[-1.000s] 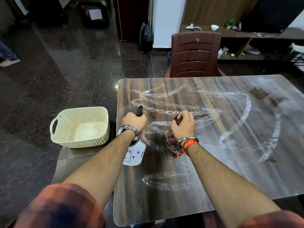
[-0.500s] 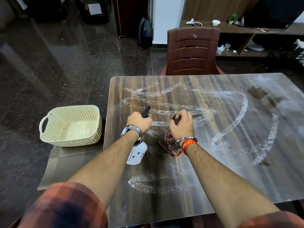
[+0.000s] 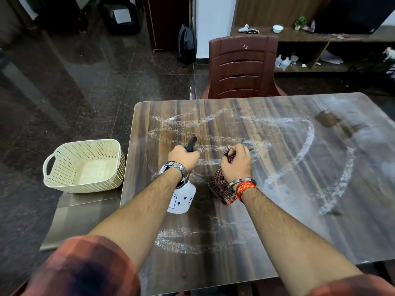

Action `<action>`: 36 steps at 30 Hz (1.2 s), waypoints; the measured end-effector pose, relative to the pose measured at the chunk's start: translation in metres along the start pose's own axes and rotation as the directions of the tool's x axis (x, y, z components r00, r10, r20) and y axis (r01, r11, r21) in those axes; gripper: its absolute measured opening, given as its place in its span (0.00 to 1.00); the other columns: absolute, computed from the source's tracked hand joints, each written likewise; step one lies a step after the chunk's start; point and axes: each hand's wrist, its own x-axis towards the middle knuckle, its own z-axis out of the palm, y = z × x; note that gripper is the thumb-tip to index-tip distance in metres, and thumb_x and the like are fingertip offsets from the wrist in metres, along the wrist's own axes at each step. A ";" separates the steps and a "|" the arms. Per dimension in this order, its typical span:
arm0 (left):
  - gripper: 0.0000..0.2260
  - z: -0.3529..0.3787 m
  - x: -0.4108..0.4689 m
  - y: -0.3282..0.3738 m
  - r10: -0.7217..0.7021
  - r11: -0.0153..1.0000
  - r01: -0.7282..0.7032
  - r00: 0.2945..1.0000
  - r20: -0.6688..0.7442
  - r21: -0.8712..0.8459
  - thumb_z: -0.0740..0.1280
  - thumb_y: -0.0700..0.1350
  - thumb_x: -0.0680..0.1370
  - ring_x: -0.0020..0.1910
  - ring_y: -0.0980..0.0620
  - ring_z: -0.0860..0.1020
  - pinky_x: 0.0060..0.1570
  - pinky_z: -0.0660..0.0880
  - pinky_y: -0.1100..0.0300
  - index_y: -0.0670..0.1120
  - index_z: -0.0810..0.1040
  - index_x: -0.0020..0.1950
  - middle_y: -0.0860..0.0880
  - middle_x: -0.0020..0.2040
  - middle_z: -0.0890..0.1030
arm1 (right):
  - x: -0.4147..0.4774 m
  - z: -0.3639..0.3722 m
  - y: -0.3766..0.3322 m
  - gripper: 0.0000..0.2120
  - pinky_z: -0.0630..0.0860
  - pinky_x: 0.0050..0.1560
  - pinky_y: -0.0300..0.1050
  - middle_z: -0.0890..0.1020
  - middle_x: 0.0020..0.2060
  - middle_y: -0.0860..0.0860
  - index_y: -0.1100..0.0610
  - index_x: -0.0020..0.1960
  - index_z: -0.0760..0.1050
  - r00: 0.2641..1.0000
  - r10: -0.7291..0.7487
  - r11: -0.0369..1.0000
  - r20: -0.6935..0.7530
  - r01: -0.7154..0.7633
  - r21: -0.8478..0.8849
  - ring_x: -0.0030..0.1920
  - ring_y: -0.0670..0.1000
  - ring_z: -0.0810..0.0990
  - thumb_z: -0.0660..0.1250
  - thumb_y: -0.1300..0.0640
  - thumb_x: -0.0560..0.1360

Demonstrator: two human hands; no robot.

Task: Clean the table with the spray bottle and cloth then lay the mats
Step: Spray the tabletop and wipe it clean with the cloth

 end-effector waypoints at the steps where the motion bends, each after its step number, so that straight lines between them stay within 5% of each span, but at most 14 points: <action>1: 0.12 0.002 0.000 0.001 0.001 1.000 -0.001 1.000 0.003 -0.012 0.68 0.52 0.78 0.27 0.49 0.79 0.27 0.74 0.64 0.43 0.81 0.45 0.45 0.41 0.86 | 0.000 -0.001 0.001 0.07 0.62 0.39 0.42 0.71 0.41 0.51 0.56 0.39 0.66 1.000 0.001 1.000 -0.003 -0.001 0.002 0.38 0.49 0.68 0.64 0.65 0.68; 6: 0.12 0.013 0.000 0.004 0.025 0.997 -0.019 0.997 -0.078 0.078 0.68 0.48 0.77 0.33 0.44 0.79 0.35 0.79 0.57 0.44 0.77 0.36 0.46 0.33 0.79 | 0.003 -0.003 0.005 0.08 0.61 0.38 0.42 0.71 0.40 0.52 0.56 0.39 0.65 1.000 -0.022 1.000 -0.011 0.022 -0.003 0.37 0.49 0.68 0.64 0.64 0.67; 11: 0.13 0.012 0.002 0.001 0.004 1.000 -0.004 1.000 -0.023 0.008 0.70 0.53 0.77 0.30 0.47 0.79 0.29 0.74 0.62 0.43 0.82 0.42 0.46 0.34 0.81 | 0.003 -0.002 0.009 0.08 0.61 0.38 0.41 0.71 0.41 0.52 0.56 0.39 0.65 1.000 -0.012 1.000 -0.006 0.012 -0.003 0.37 0.49 0.68 0.64 0.65 0.67; 16: 0.10 0.016 -0.001 0.003 0.044 0.998 -0.041 0.998 -0.050 0.055 0.69 0.49 0.76 0.32 0.44 0.79 0.37 0.81 0.54 0.44 0.80 0.38 0.47 0.32 0.79 | 0.004 -0.002 0.008 0.07 0.62 0.38 0.43 0.72 0.41 0.52 0.56 0.39 0.66 1.000 0.003 1.000 -0.018 -0.003 -0.016 0.37 0.50 0.69 0.64 0.64 0.67; 18: 0.10 0.012 -0.002 -0.001 0.023 0.998 -0.019 0.998 -0.067 0.053 0.69 0.48 0.76 0.32 0.44 0.79 0.33 0.79 0.57 0.42 0.81 0.42 0.47 0.33 0.80 | 0.005 -0.005 0.009 0.07 0.63 0.38 0.43 0.71 0.42 0.52 0.56 0.40 0.66 1.000 0.008 1.000 -0.026 -0.008 -0.018 0.38 0.50 0.69 0.63 0.64 0.68; 23: 0.12 0.007 -0.011 -0.030 -0.097 0.993 0.098 0.995 0.025 -0.072 0.72 0.49 0.74 0.23 0.47 0.77 0.32 0.79 0.55 0.40 0.82 0.43 0.43 0.37 0.86 | 0.008 -0.012 0.014 0.07 0.57 0.37 0.39 0.72 0.42 0.54 0.57 0.40 0.66 0.997 0.026 0.999 -0.077 -0.029 -0.030 0.39 0.50 0.67 0.63 0.64 0.68; 28: 0.10 0.014 -0.037 -0.067 -0.144 0.989 0.140 0.985 0.097 0.044 0.70 0.46 0.76 0.27 0.46 0.74 0.30 0.71 0.57 0.41 0.75 0.39 0.45 0.31 0.76 | 0.009 -0.010 0.019 0.06 0.59 0.40 0.40 0.72 0.43 0.54 0.57 0.40 0.66 0.996 0.043 0.997 -0.079 -0.048 -0.056 0.40 0.51 0.67 0.63 0.63 0.68; 32: 0.15 0.014 -0.045 -0.084 -0.143 0.989 0.141 0.989 0.042 0.049 0.71 0.52 0.75 0.30 0.43 0.80 0.37 0.82 0.49 0.40 0.77 0.39 0.42 0.34 0.82 | 0.007 -0.008 0.013 0.05 0.61 0.41 0.41 0.71 0.43 0.52 0.58 0.42 0.68 0.996 0.040 0.995 -0.075 -0.046 -0.084 0.41 0.51 0.67 0.64 0.63 0.68; 36: 0.17 0.012 -0.049 -0.088 -0.143 0.989 0.146 0.987 0.078 -0.036 0.73 0.54 0.75 0.26 0.46 0.77 0.36 0.81 0.52 0.39 0.81 0.45 0.41 0.38 0.86 | 0.002 -0.004 0.008 0.06 0.56 0.37 0.38 0.71 0.42 0.53 0.57 0.41 0.67 0.997 0.002 0.997 -0.081 -0.008 -0.071 0.40 0.50 0.67 0.64 0.64 0.68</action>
